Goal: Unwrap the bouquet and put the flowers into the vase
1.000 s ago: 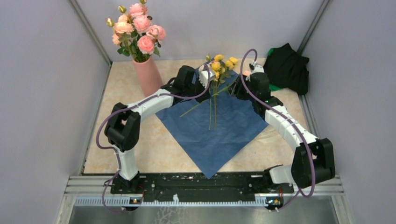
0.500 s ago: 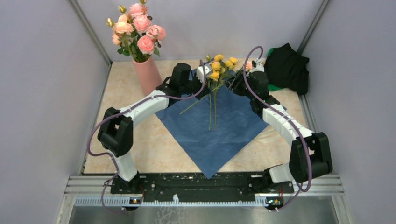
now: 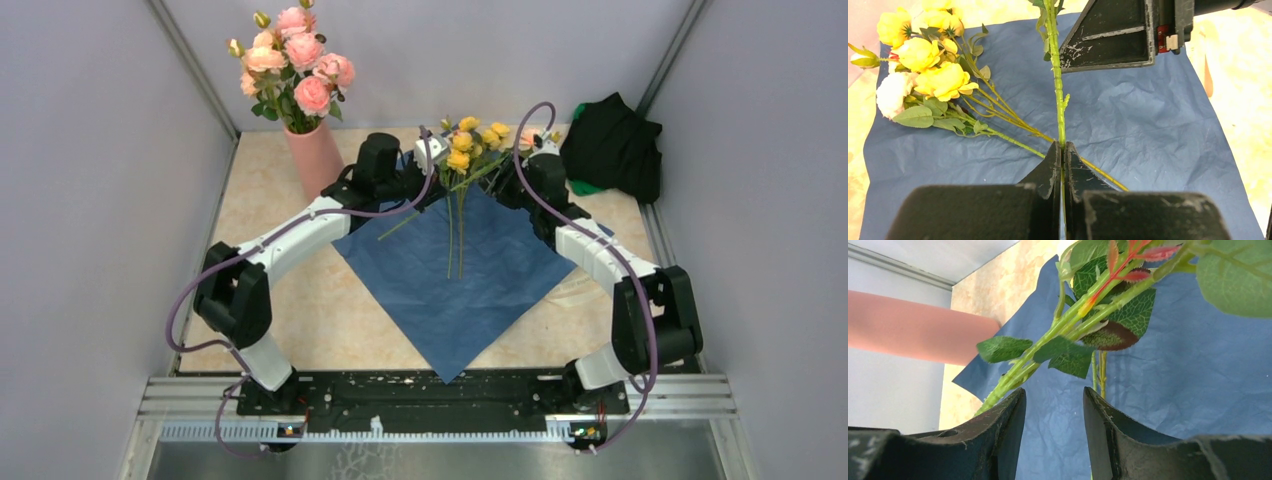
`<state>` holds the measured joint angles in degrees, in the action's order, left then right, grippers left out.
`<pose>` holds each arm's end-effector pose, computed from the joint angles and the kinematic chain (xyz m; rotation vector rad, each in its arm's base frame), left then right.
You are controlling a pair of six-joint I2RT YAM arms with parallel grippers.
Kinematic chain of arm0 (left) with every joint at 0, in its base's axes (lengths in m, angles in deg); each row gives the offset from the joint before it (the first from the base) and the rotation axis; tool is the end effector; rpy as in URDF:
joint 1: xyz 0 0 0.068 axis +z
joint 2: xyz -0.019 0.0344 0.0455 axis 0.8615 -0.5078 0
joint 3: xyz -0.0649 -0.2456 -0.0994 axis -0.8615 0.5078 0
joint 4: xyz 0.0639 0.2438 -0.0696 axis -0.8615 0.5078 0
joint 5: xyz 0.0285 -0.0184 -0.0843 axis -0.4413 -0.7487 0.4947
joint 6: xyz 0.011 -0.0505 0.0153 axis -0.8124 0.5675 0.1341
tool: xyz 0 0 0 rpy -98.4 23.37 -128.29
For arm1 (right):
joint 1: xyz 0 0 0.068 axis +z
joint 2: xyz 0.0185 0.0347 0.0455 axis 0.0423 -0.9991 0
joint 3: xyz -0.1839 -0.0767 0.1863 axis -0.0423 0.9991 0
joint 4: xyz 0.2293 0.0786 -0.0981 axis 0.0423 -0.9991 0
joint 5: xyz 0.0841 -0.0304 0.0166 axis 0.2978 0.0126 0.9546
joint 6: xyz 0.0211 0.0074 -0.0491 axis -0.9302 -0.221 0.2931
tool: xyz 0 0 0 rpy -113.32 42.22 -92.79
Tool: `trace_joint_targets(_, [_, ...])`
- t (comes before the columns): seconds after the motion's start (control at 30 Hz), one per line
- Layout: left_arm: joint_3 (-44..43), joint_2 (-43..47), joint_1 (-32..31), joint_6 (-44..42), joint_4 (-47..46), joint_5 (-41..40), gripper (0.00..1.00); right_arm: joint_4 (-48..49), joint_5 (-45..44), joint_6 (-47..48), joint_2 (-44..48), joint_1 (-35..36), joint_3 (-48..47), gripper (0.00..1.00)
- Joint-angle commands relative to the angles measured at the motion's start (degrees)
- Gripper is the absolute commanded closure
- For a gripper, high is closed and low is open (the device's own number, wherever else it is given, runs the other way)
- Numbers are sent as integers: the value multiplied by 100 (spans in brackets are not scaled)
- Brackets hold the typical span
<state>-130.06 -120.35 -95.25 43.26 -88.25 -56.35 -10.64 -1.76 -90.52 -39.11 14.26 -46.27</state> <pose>0.3216 -0.2502 0.3078 1.0346 1.6883 -0.7125 0.3216 0.1020 0.2688 0.3378 1.9921 0.8150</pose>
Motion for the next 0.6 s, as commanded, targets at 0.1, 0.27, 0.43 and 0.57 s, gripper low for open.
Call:
trace_joint_targets(0.1, [92, 277, -47, -191, 108, -80, 100, 389, 142, -56, 33, -25, -403, 54])
trace_joint_targets(0.27, [-19, 186, -42, -214, 101, -108, 100, 379, 230, -91, 445, -25, -157, 54])
trace_joint_targets(0.43, [-327, -43, -43, -254, 218, -77, 100, 180, -21, 43, 761, -25, -51, 54])
trace_joint_targets(0.57, [-280, 28, -46, -164, 114, 111, 100, 171, 18, 65, 561, -59, -193, 54])
